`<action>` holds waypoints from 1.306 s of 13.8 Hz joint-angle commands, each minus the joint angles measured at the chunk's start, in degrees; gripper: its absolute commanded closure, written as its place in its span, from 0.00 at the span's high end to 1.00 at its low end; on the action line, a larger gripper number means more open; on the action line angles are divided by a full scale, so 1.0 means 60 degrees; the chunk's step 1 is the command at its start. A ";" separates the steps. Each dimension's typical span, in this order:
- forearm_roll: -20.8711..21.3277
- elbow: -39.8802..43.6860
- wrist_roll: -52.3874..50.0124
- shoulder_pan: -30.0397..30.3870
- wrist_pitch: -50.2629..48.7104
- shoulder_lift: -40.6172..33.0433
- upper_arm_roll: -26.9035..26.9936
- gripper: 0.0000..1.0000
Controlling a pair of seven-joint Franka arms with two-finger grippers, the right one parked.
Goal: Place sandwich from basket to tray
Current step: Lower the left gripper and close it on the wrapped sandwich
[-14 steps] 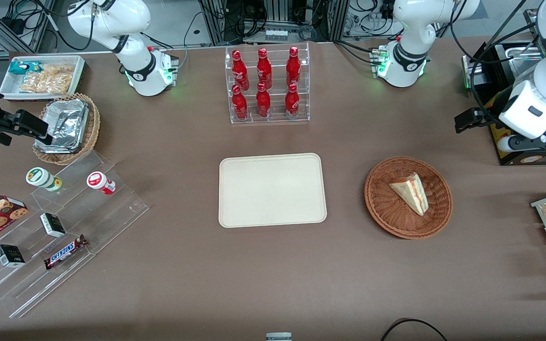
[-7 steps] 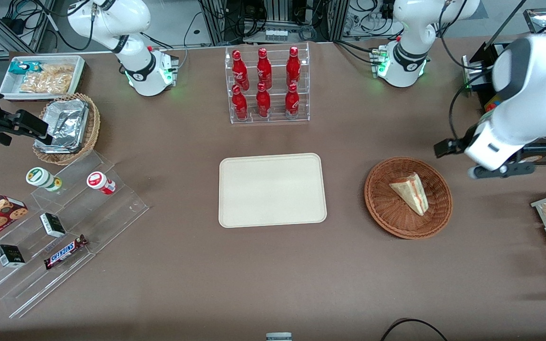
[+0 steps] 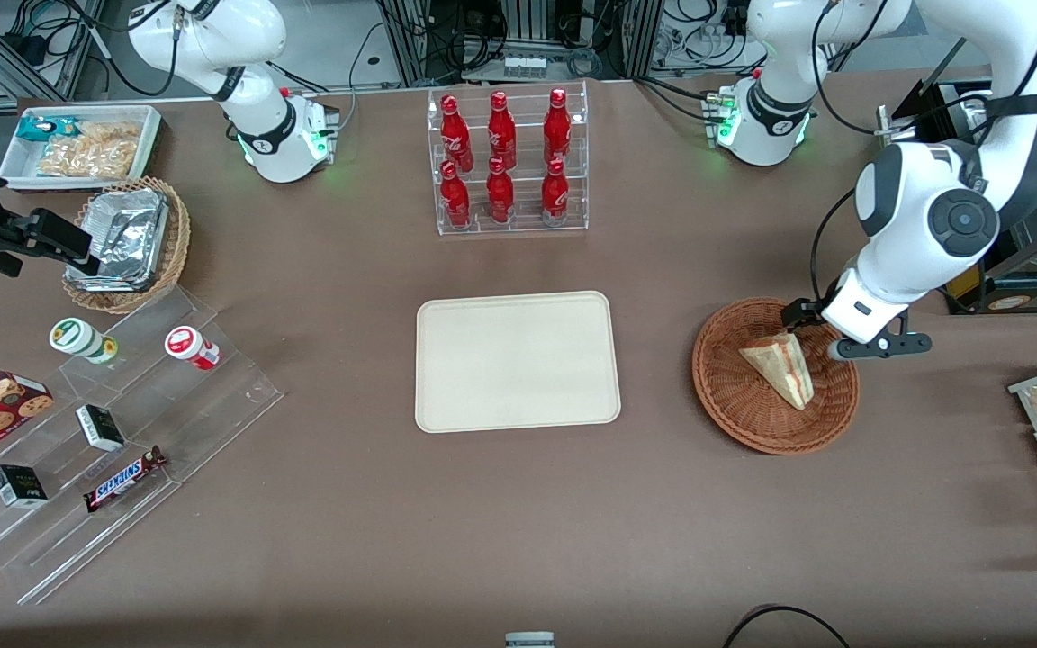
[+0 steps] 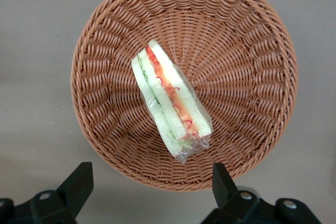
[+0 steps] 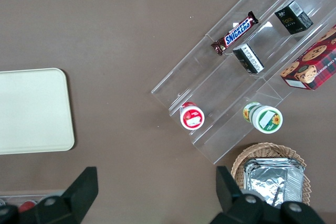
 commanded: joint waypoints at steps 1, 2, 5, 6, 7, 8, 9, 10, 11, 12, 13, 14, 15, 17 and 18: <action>0.0127 -0.0059 -0.1385 -0.0066 0.0151 0.0030 -0.0023 1.00; 0.0127 -0.0030 -0.2175 -0.0226 0.0238 0.0146 -0.0023 1.00; 0.0054 -0.0030 -0.4753 -0.0403 0.0983 0.0586 -0.0023 1.00; 0.0054 -0.0030 -0.5661 -0.0548 0.1160 0.0718 -0.0023 1.00; 0.0054 -0.0001 -0.6438 -0.0579 0.1263 0.0878 -0.0023 1.00; 0.0068 -0.0001 -0.6678 -0.0579 0.1366 0.0982 -0.0023 1.00; 0.0068 0.0014 -0.6681 -0.0579 0.1439 0.1084 -0.0009 1.00; 0.0068 0.0014 -0.6681 -0.0565 0.1498 0.1201 -0.0009 1.00; 0.0068 0.0014 -0.6681 -0.0565 0.1615 0.1333 -0.0009 1.00; 0.0112 0.0014 -0.6666 -0.0565 0.1645 0.1479 0.0006 1.00; 0.0127 0.0086 -0.6651 -0.0565 0.1674 0.1669 0.0006 1.00; 0.0127 0.0203 -0.6651 -0.0565 0.1718 0.1874 0.0006 1.00; 0.0127 0.0277 -0.6651 -0.0550 0.1791 0.2050 0.0021 1.00; 0.0142 0.0307 -0.6651 -0.0550 0.1967 0.2213 0.0021 0.89; 0.0142 0.0307 -0.6651 -0.0535 0.1953 0.2184 0.0035 0.48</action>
